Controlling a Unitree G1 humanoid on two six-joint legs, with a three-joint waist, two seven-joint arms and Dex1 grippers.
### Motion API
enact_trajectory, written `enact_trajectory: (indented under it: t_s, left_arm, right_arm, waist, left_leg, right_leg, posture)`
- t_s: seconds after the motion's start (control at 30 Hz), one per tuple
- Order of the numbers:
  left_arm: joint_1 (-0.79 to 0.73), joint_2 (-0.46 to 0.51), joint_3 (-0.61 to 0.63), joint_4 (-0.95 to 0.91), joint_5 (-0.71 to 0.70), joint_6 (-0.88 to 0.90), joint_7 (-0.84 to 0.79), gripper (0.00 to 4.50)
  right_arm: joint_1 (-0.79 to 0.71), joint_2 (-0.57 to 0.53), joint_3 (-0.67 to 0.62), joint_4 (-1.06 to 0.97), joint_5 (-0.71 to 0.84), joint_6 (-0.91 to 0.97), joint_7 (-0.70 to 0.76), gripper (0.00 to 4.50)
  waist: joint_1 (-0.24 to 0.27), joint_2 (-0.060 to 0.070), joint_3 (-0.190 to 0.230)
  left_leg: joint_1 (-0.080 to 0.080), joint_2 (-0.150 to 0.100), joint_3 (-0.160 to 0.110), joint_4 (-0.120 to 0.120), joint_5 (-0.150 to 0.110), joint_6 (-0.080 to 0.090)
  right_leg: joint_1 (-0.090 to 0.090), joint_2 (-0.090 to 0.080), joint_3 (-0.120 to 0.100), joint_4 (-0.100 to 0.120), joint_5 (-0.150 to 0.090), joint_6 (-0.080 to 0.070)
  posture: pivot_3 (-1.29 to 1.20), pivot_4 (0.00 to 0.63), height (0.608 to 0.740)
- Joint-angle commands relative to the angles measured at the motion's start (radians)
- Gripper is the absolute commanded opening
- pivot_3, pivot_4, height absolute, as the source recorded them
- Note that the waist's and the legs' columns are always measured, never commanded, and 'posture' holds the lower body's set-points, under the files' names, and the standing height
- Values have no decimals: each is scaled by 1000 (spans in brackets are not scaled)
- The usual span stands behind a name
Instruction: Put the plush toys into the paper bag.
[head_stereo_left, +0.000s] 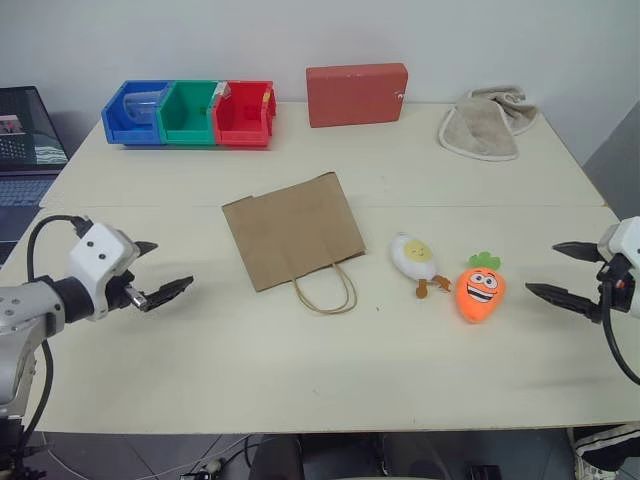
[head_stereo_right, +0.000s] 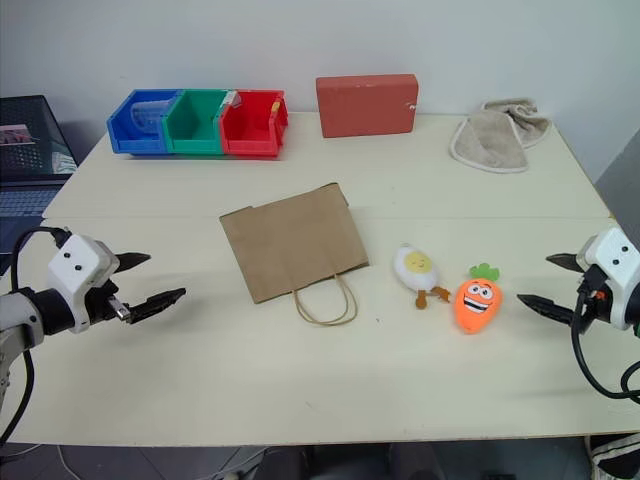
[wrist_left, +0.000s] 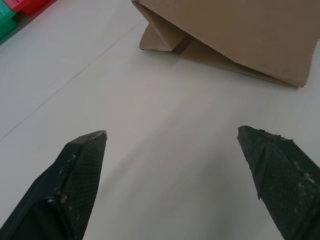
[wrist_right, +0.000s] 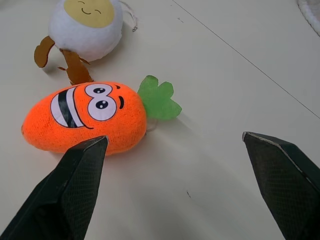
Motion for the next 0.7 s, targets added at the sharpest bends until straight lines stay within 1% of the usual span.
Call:
enact_trajectory:
  t_s: [0.03,0.23,0.4,0.53,0.7]
  left_arm:
    - [-19,0,7,-23,-7,21,10,4471]
    - [-10,-7,17,-53,-11,33,12,4471]
    - [6,-10,26,-40,-17,-12,-26,4471]
    - [-7,-31,33,-30,-16,-22,-5,4471]
    - [-8,-34,17,-11,8,-54,-9,4471]
  right_arm:
    - [-17,1,-27,-21,1,-17,-5,4500]
    - [-28,-1,-20,-4,-8,-30,4,4500]
    - [-48,-1,-9,0,-11,-35,3,4500]
    - [-59,-1,-4,8,-15,-40,4,4500]
    - [-66,3,0,8,-14,-42,4,4500]
  waist:
    - [1,0,0]
    - [2,0,0]
    - [0,0,0]
    - [2,0,0]
    - [2,0,0]
  left_leg:
    - [0,0,0,0,0,0]
    - [0,0,0,0,0,0]
    - [0,0,0,0,0,0]
    - [0,0,0,0,0,0]
    - [0,0,0,0,0,0]
  right_leg:
    - [0,0,0,0,0,0]
    - [0,0,0,0,0,0]
    - [0,0,0,0,0,0]
    - [0,0,0,0,0,0]
    - [0,0,0,0,0,0]
  posture:
    - [0,150,740]
    - [0,150,740]
    - [0,150,740]
    - [0,150,740]
    - [0,150,740]
